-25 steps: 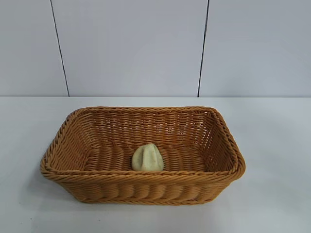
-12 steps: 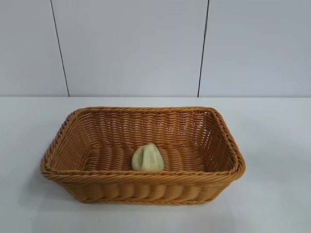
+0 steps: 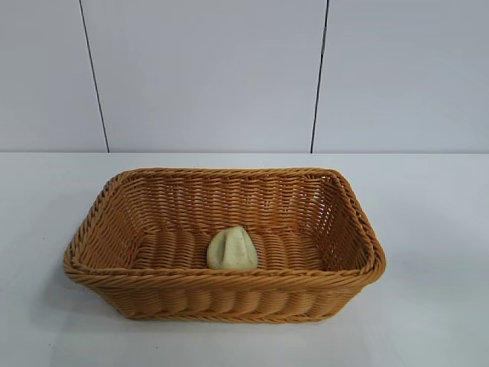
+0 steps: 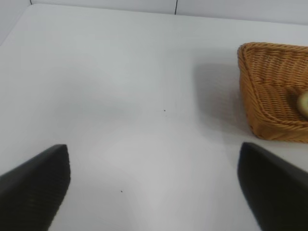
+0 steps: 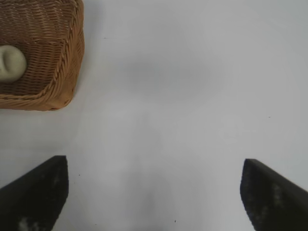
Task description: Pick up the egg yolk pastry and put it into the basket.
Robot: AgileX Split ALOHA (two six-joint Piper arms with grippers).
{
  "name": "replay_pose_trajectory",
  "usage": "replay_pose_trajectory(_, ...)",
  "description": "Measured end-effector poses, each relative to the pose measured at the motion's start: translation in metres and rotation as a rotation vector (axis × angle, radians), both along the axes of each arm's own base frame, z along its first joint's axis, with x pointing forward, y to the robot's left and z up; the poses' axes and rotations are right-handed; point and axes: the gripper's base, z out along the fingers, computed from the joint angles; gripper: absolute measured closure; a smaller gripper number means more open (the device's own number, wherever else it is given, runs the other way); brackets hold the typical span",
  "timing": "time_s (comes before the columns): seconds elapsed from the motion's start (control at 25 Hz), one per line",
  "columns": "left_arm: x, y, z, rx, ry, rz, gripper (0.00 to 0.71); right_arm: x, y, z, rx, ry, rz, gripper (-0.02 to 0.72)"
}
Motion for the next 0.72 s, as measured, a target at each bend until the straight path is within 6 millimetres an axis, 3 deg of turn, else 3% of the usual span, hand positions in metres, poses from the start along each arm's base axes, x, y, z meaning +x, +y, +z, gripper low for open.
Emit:
replay_pose_trajectory(0.2, 0.000, 0.000, 0.000, 0.000, 0.000, 0.000, 0.032, -0.027, 0.000, 0.001, 0.002, -0.172, 0.000, 0.008)
replay_pose_trajectory(0.72, 0.000, 0.000, 0.000, 0.000, 0.000, 0.000, 0.032, -0.028, 0.000, 0.001, 0.005, -0.177, 0.002, 0.008)
